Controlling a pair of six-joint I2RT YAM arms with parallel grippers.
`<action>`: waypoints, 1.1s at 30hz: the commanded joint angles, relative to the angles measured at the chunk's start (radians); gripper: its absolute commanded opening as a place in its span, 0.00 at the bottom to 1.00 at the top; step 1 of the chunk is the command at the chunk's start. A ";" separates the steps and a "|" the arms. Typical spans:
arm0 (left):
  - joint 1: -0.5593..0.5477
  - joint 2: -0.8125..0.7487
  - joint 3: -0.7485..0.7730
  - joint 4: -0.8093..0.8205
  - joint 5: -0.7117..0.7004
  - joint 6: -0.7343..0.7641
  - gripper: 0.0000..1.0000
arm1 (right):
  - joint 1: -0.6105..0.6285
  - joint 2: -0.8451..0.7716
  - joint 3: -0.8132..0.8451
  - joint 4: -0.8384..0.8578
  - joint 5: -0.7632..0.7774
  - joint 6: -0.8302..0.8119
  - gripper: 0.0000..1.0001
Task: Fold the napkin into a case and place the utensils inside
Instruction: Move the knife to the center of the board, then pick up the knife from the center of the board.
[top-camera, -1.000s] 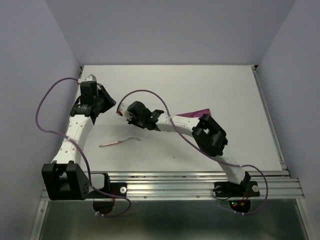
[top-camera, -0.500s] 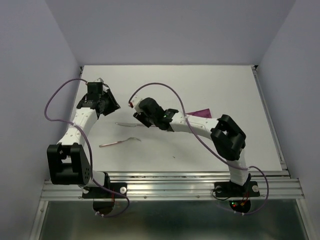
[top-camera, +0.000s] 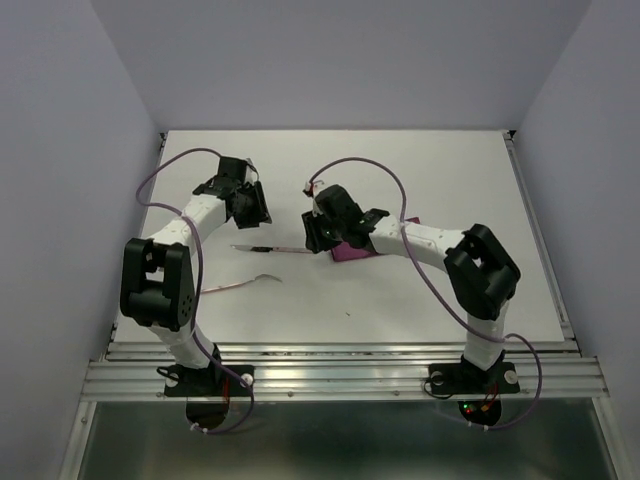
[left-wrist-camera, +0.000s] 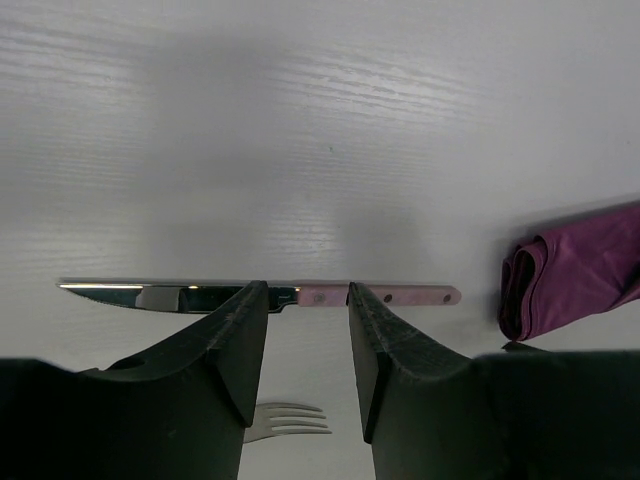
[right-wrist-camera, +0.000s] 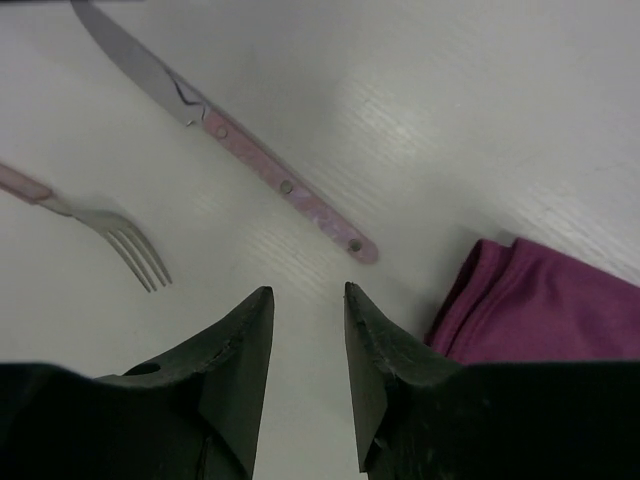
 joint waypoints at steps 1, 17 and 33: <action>0.018 -0.011 0.051 -0.009 -0.013 0.010 0.49 | 0.029 0.074 0.060 -0.037 -0.092 0.044 0.39; 0.024 -0.003 0.057 -0.015 -0.043 0.069 0.61 | 0.037 0.412 0.465 -0.158 0.263 -0.022 0.22; -0.050 0.132 0.079 0.005 0.010 0.149 0.73 | -0.086 0.113 0.200 0.038 0.156 0.038 0.30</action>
